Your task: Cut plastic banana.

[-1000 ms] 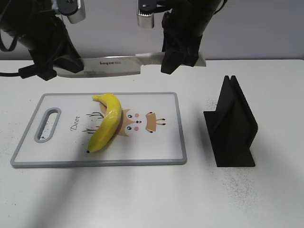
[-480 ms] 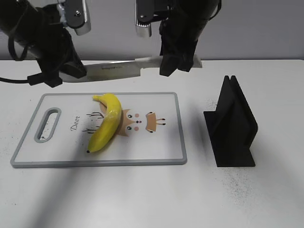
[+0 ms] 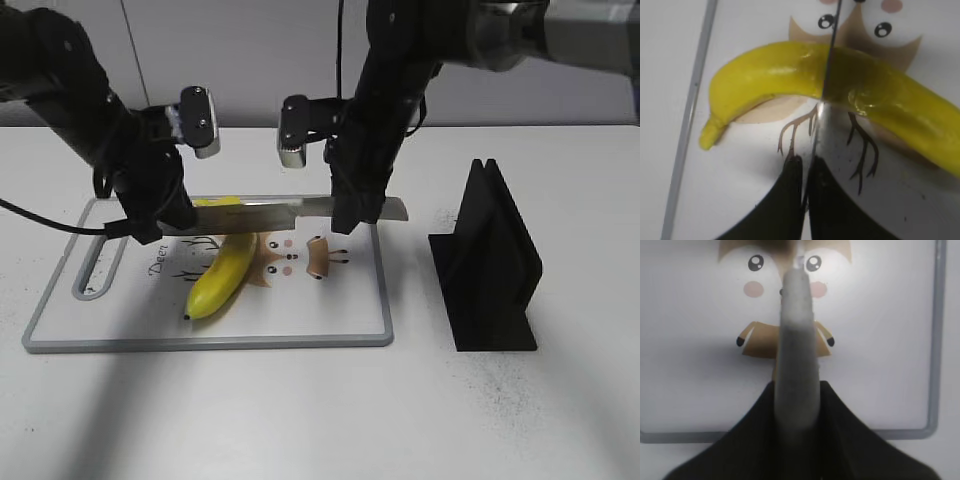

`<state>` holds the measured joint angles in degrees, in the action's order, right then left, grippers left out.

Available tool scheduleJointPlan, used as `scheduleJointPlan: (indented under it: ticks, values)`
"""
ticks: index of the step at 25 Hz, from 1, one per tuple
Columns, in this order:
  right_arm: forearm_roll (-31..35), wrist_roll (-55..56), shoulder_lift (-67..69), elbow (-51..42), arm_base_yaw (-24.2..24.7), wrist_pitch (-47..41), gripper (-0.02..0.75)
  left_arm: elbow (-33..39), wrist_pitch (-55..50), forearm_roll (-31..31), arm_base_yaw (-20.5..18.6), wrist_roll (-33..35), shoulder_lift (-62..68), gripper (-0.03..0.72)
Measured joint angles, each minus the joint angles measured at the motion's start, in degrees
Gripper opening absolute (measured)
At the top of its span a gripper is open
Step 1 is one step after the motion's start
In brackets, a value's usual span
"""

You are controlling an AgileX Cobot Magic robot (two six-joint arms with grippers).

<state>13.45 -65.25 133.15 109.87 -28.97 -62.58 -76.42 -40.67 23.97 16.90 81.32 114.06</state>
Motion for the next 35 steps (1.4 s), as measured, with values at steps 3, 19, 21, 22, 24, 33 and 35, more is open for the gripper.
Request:
scheduleJointPlan:
  ticks: [3, 19, 21, 22, 24, 33, 35]
  values:
    - [1.1, 0.1, 1.6, 0.7, 0.5, -0.7, 0.162, -1.0, -0.1, 0.5, -0.1, 0.5, 1.7, -0.006]
    - [1.1, 2.3, 3.8, 7.7, 0.6, -7.0, 0.162, -1.6, -0.7, 1.5, -0.5, 1.1, 1.5, -0.002]
    - [0.4, 2.8, 3.9, 9.9, 0.4, -7.5, 0.162, -1.1, 0.4, 1.1, -0.5, 0.8, 0.6, -0.002]
    - [0.1, 3.3, 3.8, 10.6, 0.3, -7.5, 0.162, -1.0, 1.3, 0.6, -0.5, 0.8, 0.0, -0.002]
    - [0.0, 3.7, 2.6, 11.4, 0.3, -7.5, 0.165, -0.9, 1.8, -0.3, -0.5, 0.7, -2.1, -0.002]
    - [0.6, 3.8, -9.3, 12.0, -0.2, -8.4, 0.174, -0.9, -3.5, -0.5, -0.5, -0.1, -15.9, -0.006]
    - [0.9, 3.8, -10.4, 12.0, -0.3, -8.3, 0.176, -0.9, -4.1, -0.7, -0.5, -0.3, -17.5, -0.006]
